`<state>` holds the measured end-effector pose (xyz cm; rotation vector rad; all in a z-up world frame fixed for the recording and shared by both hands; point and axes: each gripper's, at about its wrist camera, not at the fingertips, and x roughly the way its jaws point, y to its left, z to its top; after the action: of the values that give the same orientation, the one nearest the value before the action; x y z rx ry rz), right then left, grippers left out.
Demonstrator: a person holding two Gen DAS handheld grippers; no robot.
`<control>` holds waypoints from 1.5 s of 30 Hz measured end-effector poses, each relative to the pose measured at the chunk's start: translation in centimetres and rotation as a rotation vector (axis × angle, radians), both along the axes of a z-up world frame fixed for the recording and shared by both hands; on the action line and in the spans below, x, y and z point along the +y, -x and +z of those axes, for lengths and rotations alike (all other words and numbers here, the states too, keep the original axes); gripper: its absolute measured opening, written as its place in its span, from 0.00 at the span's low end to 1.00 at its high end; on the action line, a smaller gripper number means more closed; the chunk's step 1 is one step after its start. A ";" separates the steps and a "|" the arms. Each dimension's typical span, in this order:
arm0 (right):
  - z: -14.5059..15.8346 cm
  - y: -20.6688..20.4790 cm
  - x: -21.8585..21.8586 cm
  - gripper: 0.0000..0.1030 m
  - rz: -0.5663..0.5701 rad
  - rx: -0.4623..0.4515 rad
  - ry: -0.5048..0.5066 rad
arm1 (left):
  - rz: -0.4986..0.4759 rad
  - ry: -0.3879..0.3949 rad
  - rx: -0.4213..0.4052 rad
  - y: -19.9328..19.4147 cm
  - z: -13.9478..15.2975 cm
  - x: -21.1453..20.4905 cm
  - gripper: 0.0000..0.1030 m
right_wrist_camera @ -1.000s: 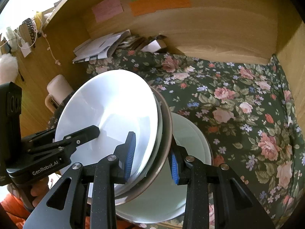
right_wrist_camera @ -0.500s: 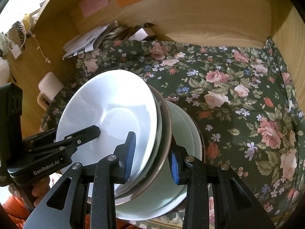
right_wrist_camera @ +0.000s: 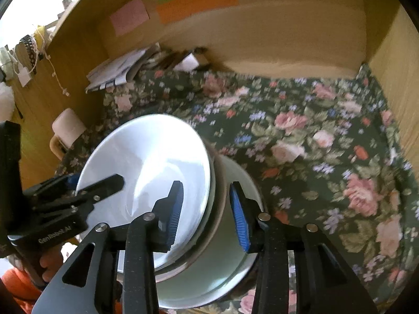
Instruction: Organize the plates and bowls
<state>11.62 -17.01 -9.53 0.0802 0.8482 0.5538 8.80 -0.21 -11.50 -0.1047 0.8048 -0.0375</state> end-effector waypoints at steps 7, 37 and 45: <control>4.2 2.5 -0.8 0.41 -0.018 -0.174 -0.013 | 0.014 -0.053 -0.188 2.7 4.2 -0.3 0.67; 10.2 12.9 -1.9 1.00 -0.098 -0.599 -0.079 | 0.068 -0.106 -0.630 14.1 9.9 -1.0 1.00; 10.1 13.2 -1.9 1.00 -0.096 -0.602 -0.078 | 0.062 -0.099 -0.637 14.3 9.8 -1.0 1.00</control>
<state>-1.61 -18.89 0.58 0.0216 0.2357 0.4827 -5.45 -1.22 -1.67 -0.0198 0.1660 0.0273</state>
